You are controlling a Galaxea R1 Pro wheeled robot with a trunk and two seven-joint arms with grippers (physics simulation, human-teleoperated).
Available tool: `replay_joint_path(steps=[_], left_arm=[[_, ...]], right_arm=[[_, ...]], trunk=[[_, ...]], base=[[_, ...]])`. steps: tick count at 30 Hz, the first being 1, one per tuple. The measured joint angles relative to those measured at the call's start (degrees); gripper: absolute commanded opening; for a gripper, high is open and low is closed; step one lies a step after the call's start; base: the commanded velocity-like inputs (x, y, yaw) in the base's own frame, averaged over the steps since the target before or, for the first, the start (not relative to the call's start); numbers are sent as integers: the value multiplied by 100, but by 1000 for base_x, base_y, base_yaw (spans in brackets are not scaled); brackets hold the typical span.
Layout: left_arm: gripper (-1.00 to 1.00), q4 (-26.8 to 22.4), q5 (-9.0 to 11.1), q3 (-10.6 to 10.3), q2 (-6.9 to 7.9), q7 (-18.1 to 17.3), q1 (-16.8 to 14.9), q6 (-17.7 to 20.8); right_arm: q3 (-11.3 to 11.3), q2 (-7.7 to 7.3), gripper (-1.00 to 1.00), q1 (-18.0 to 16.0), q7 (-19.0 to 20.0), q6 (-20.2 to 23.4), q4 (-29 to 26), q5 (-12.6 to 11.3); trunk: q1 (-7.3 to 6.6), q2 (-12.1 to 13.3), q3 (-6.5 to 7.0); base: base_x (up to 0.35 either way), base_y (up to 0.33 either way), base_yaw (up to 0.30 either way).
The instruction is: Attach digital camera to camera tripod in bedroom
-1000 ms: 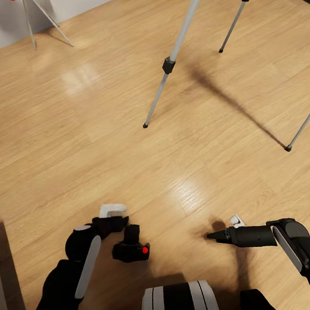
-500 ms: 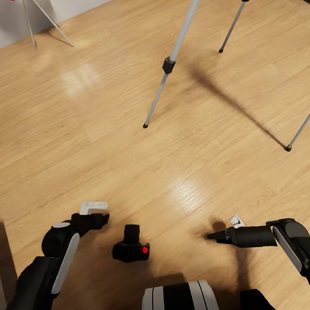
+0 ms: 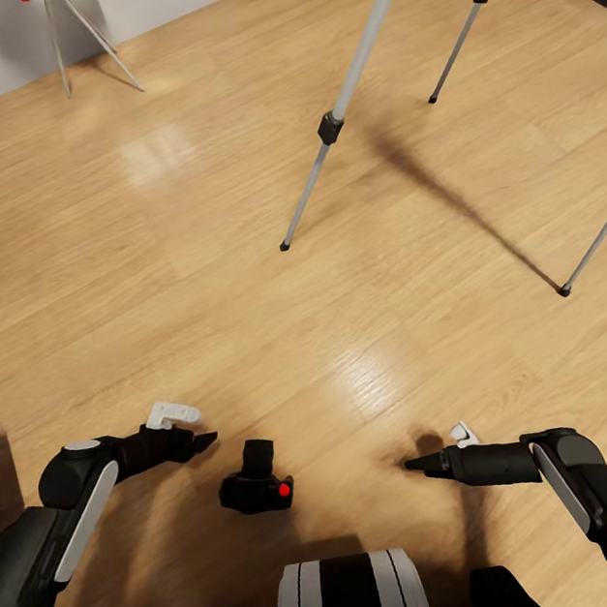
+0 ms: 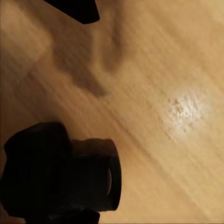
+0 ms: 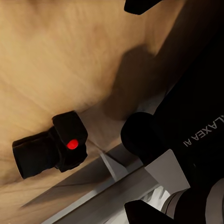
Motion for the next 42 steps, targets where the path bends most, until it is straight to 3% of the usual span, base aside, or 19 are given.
replay_joint_path(steps=[17, 29, 42], left_arm=[[100, 26, -28, -8, 30, -39, 0, -19], [100, 139, -75, -20, 22, -63, 0, -516], [100, 197, -103, -28, -67, -13, 0, -606]], right_arm=[[-1, -3, 100, 0, -2, 0, 0, -6], [-1, -1, 100, 0, -2, 0, 0, -6], [-6, -4, 100, 0, -2, 0, 0, -6]], trunk=[[0, 0, 0], [0, 0, 0], [0, 0, 0]], base=[[0, 0, 0], [0, 0, 0], [0, 0, 0]])
